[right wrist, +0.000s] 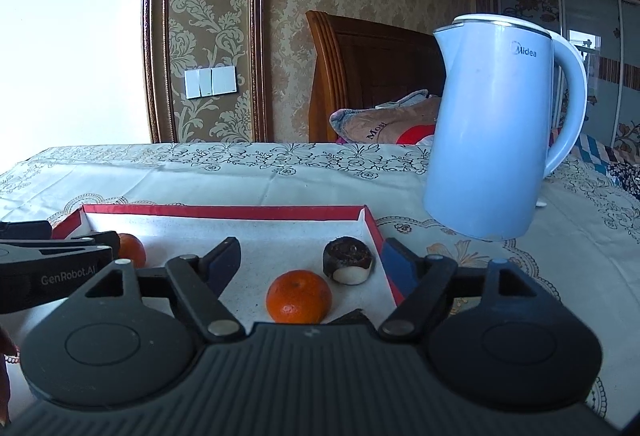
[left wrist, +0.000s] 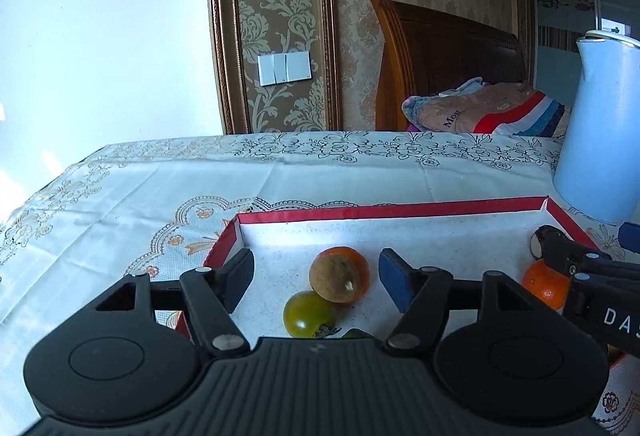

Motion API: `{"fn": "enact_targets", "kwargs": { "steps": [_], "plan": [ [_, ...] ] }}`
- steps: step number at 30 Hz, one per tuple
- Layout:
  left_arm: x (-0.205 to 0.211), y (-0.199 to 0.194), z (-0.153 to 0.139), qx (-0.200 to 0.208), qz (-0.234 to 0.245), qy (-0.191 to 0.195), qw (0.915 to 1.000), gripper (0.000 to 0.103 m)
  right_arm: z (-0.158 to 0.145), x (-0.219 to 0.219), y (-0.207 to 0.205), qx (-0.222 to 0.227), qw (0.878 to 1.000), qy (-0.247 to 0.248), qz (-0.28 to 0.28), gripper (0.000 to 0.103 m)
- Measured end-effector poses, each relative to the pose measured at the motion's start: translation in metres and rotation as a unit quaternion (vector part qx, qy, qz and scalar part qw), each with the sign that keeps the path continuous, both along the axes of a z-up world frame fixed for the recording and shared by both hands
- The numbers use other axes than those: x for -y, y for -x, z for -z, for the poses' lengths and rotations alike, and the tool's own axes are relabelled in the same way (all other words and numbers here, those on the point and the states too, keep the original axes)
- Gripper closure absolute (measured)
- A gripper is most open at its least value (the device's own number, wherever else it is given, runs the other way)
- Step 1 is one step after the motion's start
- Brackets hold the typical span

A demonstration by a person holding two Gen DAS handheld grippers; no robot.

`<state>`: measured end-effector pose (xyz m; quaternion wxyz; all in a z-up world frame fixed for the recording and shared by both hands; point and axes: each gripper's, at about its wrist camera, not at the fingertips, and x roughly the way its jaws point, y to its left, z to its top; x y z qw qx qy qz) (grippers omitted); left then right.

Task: Organize fruits
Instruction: 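Open the left gripper releasing the kiwi while the right releases the sugarcane piece, then withdraw both open grippers out of the tray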

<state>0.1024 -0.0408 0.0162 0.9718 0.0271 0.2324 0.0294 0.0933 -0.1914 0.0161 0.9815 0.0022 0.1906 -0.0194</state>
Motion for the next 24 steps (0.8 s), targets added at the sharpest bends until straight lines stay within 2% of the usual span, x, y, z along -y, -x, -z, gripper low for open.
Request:
{"fn": "enact_targets", "kwargs": {
  "steps": [2, 5, 24],
  "plan": [
    [0.0, 0.001, -0.001, -0.002, 0.004, 0.004, 1.0, 0.034, 0.0, 0.001, 0.002, 0.002, 1.0, -0.002, 0.002, 0.025],
    [0.001, 0.004, 0.0, -0.006, 0.007, 0.004, 0.9999, 0.034, -0.001, 0.003, 0.006, 0.004, 1.0, -0.009, 0.006, 0.018],
    [-0.001, 0.033, 0.002, -0.008, 0.023, 0.022, 0.9995, 0.034, 0.002, 0.011, 0.024, 0.001, 0.999, -0.028, 0.017, 0.008]
  ]
}}
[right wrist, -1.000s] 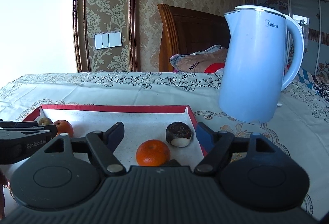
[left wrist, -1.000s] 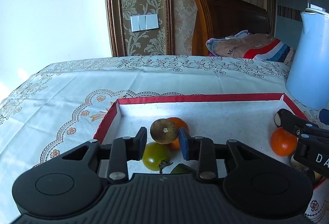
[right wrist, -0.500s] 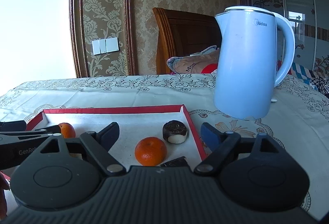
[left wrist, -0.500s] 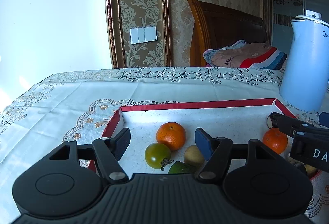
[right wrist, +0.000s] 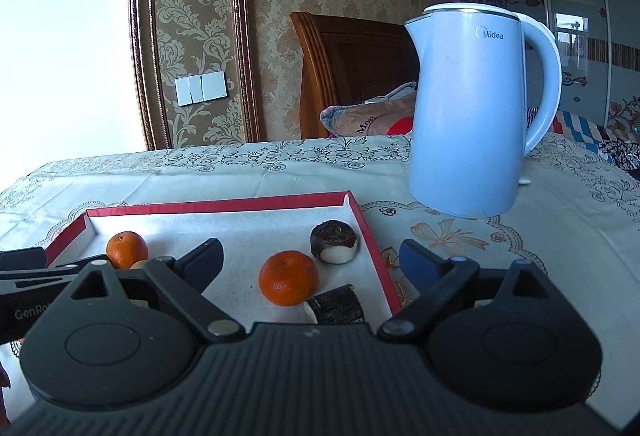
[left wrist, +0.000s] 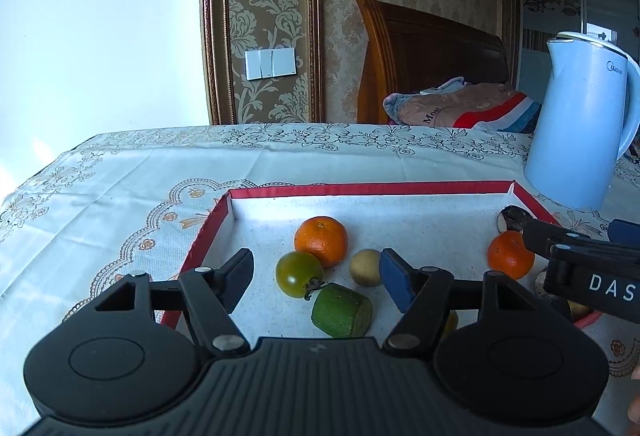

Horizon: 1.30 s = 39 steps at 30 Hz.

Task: Organize fruits
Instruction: 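Withdraw both open grippers out of the tray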

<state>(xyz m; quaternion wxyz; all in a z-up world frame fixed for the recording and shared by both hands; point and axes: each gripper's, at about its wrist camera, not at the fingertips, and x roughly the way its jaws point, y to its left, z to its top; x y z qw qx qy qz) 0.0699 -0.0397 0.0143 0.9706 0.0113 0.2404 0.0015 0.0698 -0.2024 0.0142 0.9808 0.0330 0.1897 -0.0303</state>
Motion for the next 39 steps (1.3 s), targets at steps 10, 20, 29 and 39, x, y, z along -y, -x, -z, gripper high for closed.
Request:
{"fn": "enact_targets", "kwargs": {
  "steps": [10, 20, 29, 39],
  "plan": [
    [-0.002, 0.01, 0.003, -0.006, 0.003, 0.005, 1.0, 0.034, 0.004, -0.001, 0.014, -0.003, 1.0, -0.002, -0.001, 0.003],
    [-0.003, 0.028, 0.007, -0.015, 0.008, 0.011, 0.9998, 0.033, 0.011, 0.003, 0.039, -0.014, 1.0, -0.017, -0.003, 0.0],
    [-0.004, 0.051, 0.011, -0.021, 0.018, 0.013, 0.9995, 0.03, 0.019, 0.004, 0.059, -0.029, 0.999, -0.023, -0.01, 0.0],
    [-0.004, 0.064, 0.019, -0.037, 0.018, 0.003, 0.9992, 0.029, 0.024, 0.004, 0.064, -0.047, 0.998, -0.025, -0.015, 0.0]
  ]
}}
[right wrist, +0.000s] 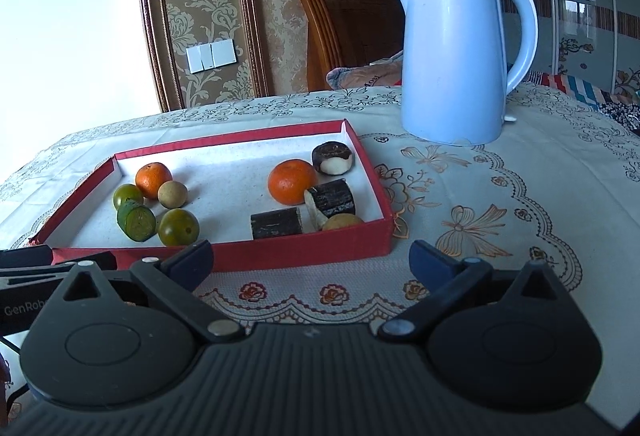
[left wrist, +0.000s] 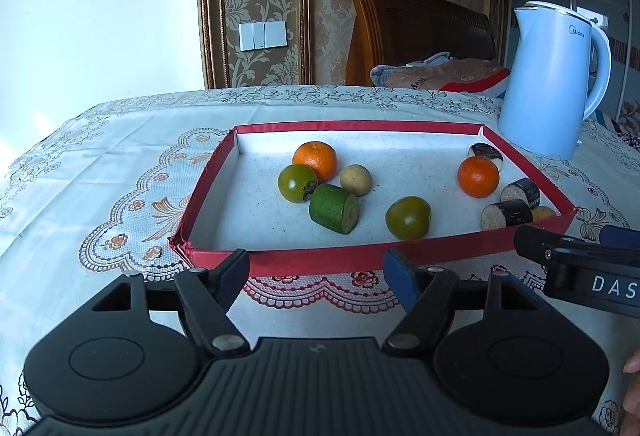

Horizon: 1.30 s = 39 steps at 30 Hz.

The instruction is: Organize fruits

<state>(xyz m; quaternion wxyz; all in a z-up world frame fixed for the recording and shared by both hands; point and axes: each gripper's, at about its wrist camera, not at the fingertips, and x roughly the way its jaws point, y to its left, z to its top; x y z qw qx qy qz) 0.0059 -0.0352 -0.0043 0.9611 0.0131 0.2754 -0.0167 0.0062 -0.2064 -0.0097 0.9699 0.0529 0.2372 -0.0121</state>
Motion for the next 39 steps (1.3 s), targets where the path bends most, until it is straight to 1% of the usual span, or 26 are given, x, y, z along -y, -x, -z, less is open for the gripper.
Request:
{"fn": "enact_targets", "kwargs": {
  "steps": [7, 12, 18, 39],
  "plan": [
    [0.0017, -0.0013, 0.0067, -0.025, 0.008, 0.0, 0.9997, 0.029, 0.002, 0.0, 0.0006, -0.014, 1.0, -0.001, 0.0, 0.0],
    [0.0048, -0.0006, 0.0081, -0.024, 0.009, -0.012, 0.9996, 0.029, 0.0048, -0.002, -0.0022, -0.03, 1.0, 0.002, -0.005, 0.0],
    [0.0047, -0.0003, 0.0086, -0.028, 0.01, -0.011, 0.9995, 0.029, 0.006, -0.0012, -0.0025, -0.039, 0.999, -0.002, -0.006, 0.0],
    [0.0062, 0.0014, 0.0075, -0.019, 0.013, -0.017, 0.9996, 0.029, 0.0085, -0.0023, -0.0022, -0.05, 0.999, -0.005, -0.012, 0.0]
  ]
}}
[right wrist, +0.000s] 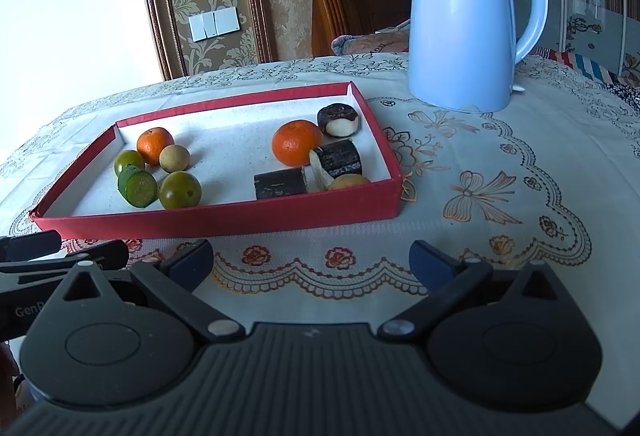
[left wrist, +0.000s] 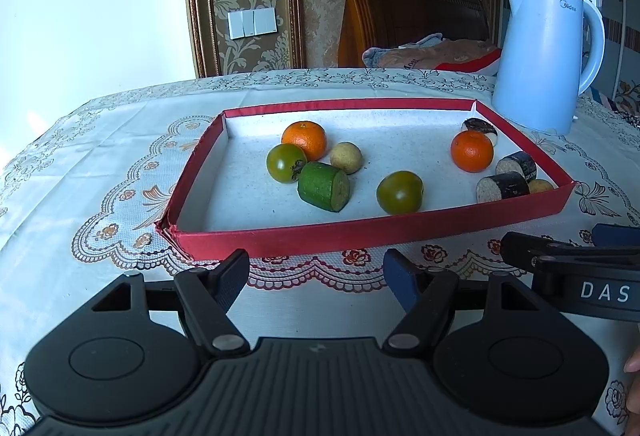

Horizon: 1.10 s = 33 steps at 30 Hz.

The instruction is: Organize fruits

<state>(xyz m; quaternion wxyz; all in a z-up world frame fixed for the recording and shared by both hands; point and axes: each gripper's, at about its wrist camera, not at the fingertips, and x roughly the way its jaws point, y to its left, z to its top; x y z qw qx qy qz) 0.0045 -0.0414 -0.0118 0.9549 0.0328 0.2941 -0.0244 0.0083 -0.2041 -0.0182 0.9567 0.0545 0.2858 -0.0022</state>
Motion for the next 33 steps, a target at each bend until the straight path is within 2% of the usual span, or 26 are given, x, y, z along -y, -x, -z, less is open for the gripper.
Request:
{"fn": "enact_targets", "kwargs": {
  "steps": [19, 33],
  "plan": [
    [0.0022, 0.0011, -0.0007, 0.002, 0.006, -0.008, 0.9999, 0.029, 0.0006, -0.0003, -0.0009, -0.004, 1.0, 0.001, 0.0, 0.0],
    [0.0036, 0.0063, -0.005, 0.025, 0.007, -0.018, 0.9995, 0.029, 0.0009, -0.0001, -0.0012, -0.004, 1.0, 0.001, -0.001, 0.0]
  ]
}}
